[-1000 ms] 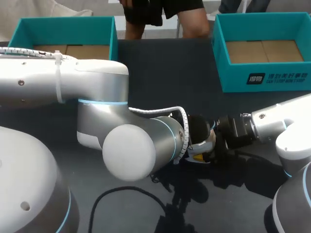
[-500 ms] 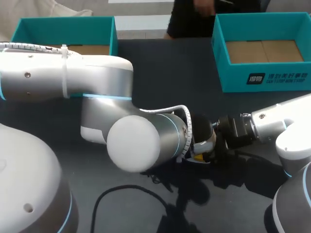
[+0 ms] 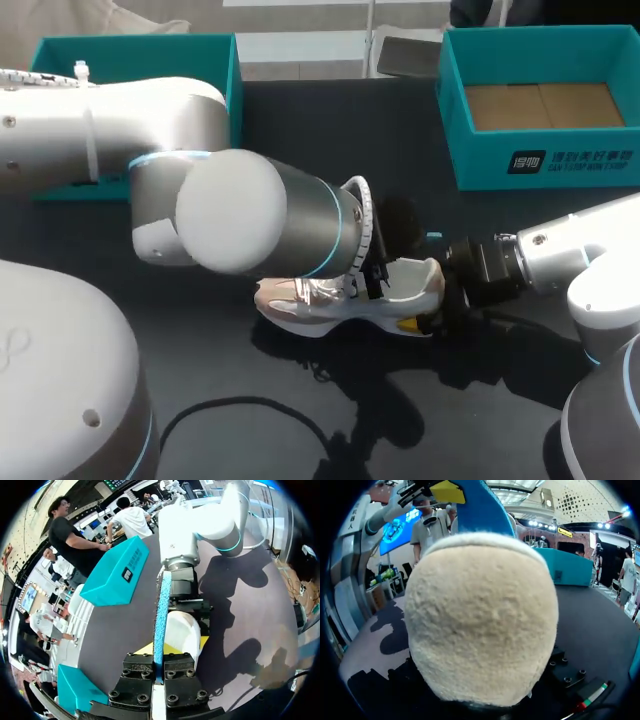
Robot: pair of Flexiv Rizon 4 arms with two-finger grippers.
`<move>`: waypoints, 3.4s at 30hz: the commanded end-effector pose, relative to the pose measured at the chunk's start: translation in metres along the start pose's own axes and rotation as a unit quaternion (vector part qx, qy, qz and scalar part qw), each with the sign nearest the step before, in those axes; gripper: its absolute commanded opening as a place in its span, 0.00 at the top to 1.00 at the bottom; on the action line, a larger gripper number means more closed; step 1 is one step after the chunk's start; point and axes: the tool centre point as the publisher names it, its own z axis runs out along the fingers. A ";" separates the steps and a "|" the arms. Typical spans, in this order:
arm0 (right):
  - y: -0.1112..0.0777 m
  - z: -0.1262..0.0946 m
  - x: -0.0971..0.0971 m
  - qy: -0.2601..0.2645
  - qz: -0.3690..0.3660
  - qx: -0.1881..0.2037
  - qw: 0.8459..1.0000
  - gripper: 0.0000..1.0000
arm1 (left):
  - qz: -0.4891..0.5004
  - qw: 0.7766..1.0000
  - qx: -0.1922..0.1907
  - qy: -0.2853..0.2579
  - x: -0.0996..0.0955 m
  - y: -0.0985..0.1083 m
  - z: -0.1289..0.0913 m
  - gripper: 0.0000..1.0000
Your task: Take the shoe out of the shoebox, open the shoe tongue, remove and reinsert the insole, then place the shoe into the shoebox
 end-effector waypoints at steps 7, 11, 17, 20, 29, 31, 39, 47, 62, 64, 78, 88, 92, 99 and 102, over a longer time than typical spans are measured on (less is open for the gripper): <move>0.001 0.001 0.000 -0.001 0.000 0.002 1.000 1.00 | -0.009 0.998 0.033 0.057 -0.003 -0.019 -0.013 1.00; 0.001 0.001 0.000 -0.001 0.000 0.002 1.000 1.00 | -0.010 0.996 0.052 0.066 -0.008 -0.035 -0.031 1.00; 0.001 0.001 0.000 -0.001 0.000 0.002 1.000 1.00 | -0.024 0.992 0.077 0.099 -0.023 -0.064 -0.063 1.00; 0.001 0.001 0.000 -0.001 0.000 0.002 1.000 1.00 | -0.029 0.986 0.099 0.128 -0.027 -0.080 -0.078 1.00; 0.001 0.001 0.000 -0.001 0.000 0.002 1.000 1.00 | -0.019 0.966 0.164 0.199 -0.030 -0.128 -0.121 1.00; 0.001 0.001 0.000 -0.001 0.000 0.002 1.000 1.00 | -0.021 0.960 0.182 0.211 -0.036 -0.137 -0.133 1.00; 0.001 0.001 0.000 -0.001 0.000 0.002 1.000 1.00 | -0.043 0.924 0.242 0.294 -0.052 -0.157 -0.163 1.00; 0.001 0.001 0.000 -0.001 0.000 0.002 1.000 1.00 | -0.054 0.856 0.272 0.437 -0.068 -0.156 -0.170 1.00; 0.001 0.001 0.000 -0.001 0.000 0.002 1.000 1.00 | -0.054 0.856 0.272 0.437 -0.068 -0.156 -0.170 1.00; 0.001 0.001 0.000 -0.001 0.000 0.002 1.000 1.00 | -0.079 0.852 0.280 0.436 -0.065 -0.154 -0.176 1.00; 0.001 0.001 0.000 -0.001 0.000 0.002 1.000 1.00 | -0.297 0.753 0.286 0.513 -0.047 -0.154 -0.234 1.00; 0.001 0.001 0.000 -0.001 0.000 0.002 1.000 1.00 | -0.318 0.744 0.262 0.526 -0.046 -0.152 -0.244 1.00; 0.001 0.001 0.000 -0.001 0.000 0.002 1.000 1.00 | -0.318 0.744 0.262 0.526 -0.046 -0.152 -0.244 1.00; 0.001 0.001 0.000 -0.001 0.000 0.002 1.000 1.00 | -0.344 0.724 0.243 0.547 -0.039 -0.155 -0.258 1.00; 0.001 0.001 0.000 -0.001 0.000 0.002 1.000 1.00 | -0.351 0.718 0.239 0.551 -0.035 -0.151 -0.274 1.00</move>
